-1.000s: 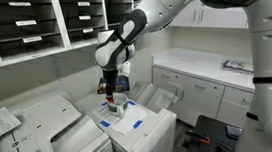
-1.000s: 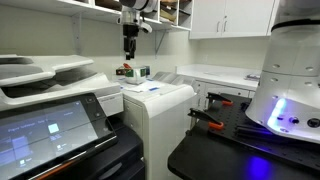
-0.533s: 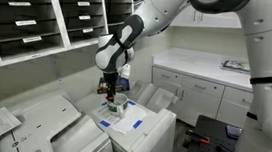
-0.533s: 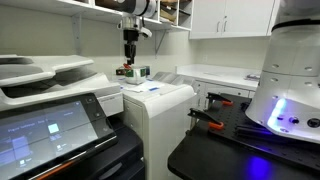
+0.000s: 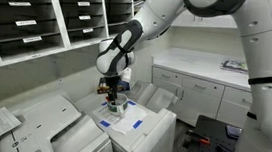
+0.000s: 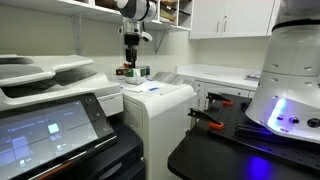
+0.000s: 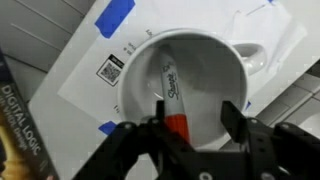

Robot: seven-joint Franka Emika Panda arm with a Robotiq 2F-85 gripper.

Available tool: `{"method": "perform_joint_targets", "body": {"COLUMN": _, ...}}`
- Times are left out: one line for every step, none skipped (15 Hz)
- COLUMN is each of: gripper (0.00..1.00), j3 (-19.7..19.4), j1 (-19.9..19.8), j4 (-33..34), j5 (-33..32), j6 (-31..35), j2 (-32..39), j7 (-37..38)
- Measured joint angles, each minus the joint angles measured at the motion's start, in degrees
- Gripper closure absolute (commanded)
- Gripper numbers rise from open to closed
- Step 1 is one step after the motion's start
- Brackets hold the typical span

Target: Remove the marker from the mug and put it on the copier

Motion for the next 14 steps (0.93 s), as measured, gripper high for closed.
{"method": "perform_joint_targets", "body": {"gripper": 0.36, "j3": 0.0, "j1": -0.2, "j4": 0.0, "j5": 0.0, "j6": 0.4, "j2": 0.5, "j7": 0.0}}
{"method": "perform_joint_targets", "body": {"gripper": 0.36, "j3": 0.0, "j1": -0.4, "j4": 0.1, "j5": 0.0, "j6": 0.8, "j2": 1.1, "j7": 0.0}}
{"method": "perform_joint_targets", "body": {"gripper": 0.46, "j3": 0.0, "j1": -0.7, "j4": 0.1, "j5": 0.0, "j6": 1.3, "j2": 1.5, "j7": 0.0}}
{"method": "perform_joint_targets", "body": {"gripper": 0.59, "j3": 0.0, "j1": -0.8, "j4": 0.1, "j5": 0.0, "j6": 1.7, "j2": 1.9, "j7": 0.0}}
{"method": "perform_joint_targets", "body": {"gripper": 0.63, "j3": 0.0, "j1": -0.9, "j4": 0.1, "j5": 0.0, "j6": 2.1, "j2": 2.2, "j7": 0.0}}
{"method": "perform_joint_targets", "body": {"gripper": 0.69, "j3": 0.1, "j1": -0.9, "j4": 0.1, "j5": 0.0, "j6": 2.7, "j2": 2.5, "j7": 0.0}}
{"method": "perform_joint_targets", "body": {"gripper": 0.79, "j3": 0.2, "j1": -0.9, "j4": 0.1, "j5": 0.0, "j6": 3.4, "j2": 2.7, "j7": 0.0}}
{"method": "perform_joint_targets", "body": {"gripper": 0.86, "j3": 0.4, "j1": -0.9, "j4": 0.1, "j5": 0.0, "j6": 4.0, "j2": 2.8, "j7": 0.0}}
{"method": "perform_joint_targets", "body": {"gripper": 0.95, "j3": 0.7, "j1": -0.9, "j4": 0.1, "j5": -0.1, "j6": 4.6, "j2": 2.8, "j7": 0.0}}
{"method": "perform_joint_targets", "body": {"gripper": 0.99, "j3": 0.9, "j1": -0.9, "j4": 0.1, "j5": -0.2, "j6": 5.3, "j2": 2.8, "j7": 0.0}}
{"method": "perform_joint_targets", "body": {"gripper": 0.94, "j3": 1.0, "j1": -0.9, "j4": 0.1, "j5": -0.4, "j6": 5.9, "j2": 2.7, "j7": 0.0}}
{"method": "perform_joint_targets", "body": {"gripper": 0.94, "j3": 1.1, "j1": -0.9, "j4": 0.1, "j5": -1.1, "j6": 6.1, "j2": 2.5, "j7": 0.0}}
{"method": "perform_joint_targets", "body": {"gripper": 0.94, "j3": 1.1, "j1": -0.9, "j4": 0.0, "j5": -1.8, "j6": 6.1, "j2": 2.2, "j7": 0.0}}
{"method": "perform_joint_targets", "body": {"gripper": 0.94, "j3": 1.1, "j1": -0.9, "j4": -0.2, "j5": -2.2, "j6": 6.1, "j2": 1.6, "j7": 0.0}}
